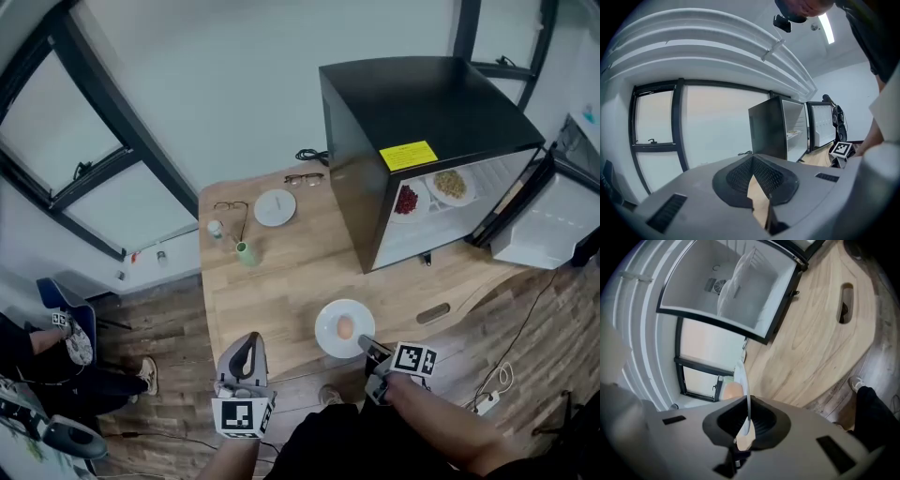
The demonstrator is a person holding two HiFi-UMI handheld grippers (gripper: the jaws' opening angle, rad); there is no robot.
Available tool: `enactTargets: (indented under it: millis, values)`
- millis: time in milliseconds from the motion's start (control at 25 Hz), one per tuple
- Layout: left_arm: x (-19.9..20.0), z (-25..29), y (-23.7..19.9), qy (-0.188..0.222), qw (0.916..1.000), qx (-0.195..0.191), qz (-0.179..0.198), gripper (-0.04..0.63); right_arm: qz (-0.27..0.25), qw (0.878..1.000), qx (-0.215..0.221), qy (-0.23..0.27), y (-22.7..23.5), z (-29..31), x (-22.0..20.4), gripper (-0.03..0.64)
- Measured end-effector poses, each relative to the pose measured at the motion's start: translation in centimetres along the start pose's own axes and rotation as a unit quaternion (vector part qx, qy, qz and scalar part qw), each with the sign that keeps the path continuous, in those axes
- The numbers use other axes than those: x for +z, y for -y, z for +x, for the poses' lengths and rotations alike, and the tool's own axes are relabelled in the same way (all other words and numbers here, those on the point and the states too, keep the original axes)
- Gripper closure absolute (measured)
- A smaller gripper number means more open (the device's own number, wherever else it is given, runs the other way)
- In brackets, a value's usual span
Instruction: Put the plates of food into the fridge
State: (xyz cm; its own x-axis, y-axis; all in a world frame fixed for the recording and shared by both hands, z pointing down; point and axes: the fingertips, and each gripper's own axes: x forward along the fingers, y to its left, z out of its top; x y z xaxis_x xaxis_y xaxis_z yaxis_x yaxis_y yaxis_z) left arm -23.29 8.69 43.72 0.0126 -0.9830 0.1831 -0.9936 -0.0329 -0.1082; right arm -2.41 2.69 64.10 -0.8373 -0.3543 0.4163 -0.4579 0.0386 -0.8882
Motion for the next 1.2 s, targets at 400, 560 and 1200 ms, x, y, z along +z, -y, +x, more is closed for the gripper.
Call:
enactTargets:
  millis: [400,560,1200]
  values:
    - [3.8,8.0,5.1,0.037,0.9982,-0.042,-0.022,0.591,-0.048,0.997,-0.019,0.064,0.0,-6.2,9.8,0.584]
    - [4.1,10.5,7.1,0.033,0.9979,-0.046,-0.031,0.591,-0.054,0.995,-0.025,0.075,0.3,-8.2,12.7,0.584]
    - [6.7,20.3,9.2,0.027,0.9989,0.023,-0.030,0.591,-0.068,0.996,-0.023,0.046,3.4,-6.5,25.3,0.584]
